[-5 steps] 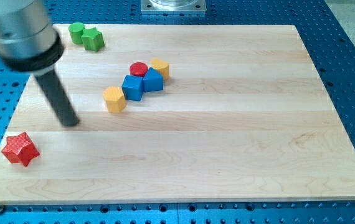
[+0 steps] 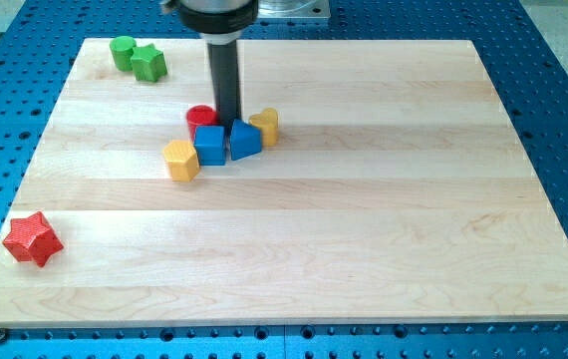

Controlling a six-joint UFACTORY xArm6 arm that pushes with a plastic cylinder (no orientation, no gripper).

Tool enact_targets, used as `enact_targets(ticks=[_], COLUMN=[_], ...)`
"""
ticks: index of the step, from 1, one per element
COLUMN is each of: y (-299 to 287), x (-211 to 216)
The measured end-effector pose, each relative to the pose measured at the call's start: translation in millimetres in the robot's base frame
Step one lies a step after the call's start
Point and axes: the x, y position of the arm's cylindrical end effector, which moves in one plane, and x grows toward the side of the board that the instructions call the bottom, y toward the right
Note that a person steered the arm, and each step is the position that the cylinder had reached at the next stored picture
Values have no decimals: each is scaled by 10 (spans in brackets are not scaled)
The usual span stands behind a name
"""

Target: Move the red circle to the top right of the red star

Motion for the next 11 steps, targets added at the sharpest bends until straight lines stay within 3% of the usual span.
enact_targets(ticks=[2,3,4,6,8,9,11], y=[-860,-980,-972,-923,-1360,-1254,-1204], x=[75,824,1095,471,628,852,883])
